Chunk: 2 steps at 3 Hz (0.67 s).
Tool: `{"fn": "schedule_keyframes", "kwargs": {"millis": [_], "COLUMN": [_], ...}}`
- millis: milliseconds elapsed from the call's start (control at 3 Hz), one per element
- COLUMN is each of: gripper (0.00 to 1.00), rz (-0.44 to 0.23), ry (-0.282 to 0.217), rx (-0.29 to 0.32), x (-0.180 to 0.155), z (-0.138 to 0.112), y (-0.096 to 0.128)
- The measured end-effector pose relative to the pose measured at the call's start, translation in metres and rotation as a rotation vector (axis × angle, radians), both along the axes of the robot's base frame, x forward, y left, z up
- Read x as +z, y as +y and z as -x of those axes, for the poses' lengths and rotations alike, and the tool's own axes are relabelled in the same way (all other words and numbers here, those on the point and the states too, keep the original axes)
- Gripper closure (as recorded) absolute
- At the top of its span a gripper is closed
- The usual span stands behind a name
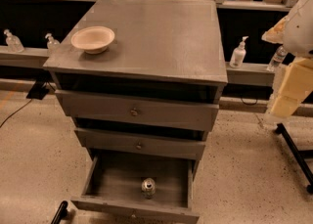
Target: Pick 7up can from bottom drawer and place on counter
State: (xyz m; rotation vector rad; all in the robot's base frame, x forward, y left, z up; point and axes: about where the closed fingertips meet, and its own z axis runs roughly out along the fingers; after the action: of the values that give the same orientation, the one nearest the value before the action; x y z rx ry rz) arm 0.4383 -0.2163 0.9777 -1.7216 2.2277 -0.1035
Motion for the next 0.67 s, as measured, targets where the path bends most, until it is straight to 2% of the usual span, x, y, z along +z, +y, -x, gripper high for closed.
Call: {"fn": "schedule_keyframes", "kwargs": {"millis": [333,667], "gripper": [0.0,0.0], "rz": [0.0,-0.106], "ry": [0.0,0.043], "rx": [0.0,0.047], "x": [0.0,-0.014], "z": [0.0,-0.001], "y": [0.0,0.004]}}
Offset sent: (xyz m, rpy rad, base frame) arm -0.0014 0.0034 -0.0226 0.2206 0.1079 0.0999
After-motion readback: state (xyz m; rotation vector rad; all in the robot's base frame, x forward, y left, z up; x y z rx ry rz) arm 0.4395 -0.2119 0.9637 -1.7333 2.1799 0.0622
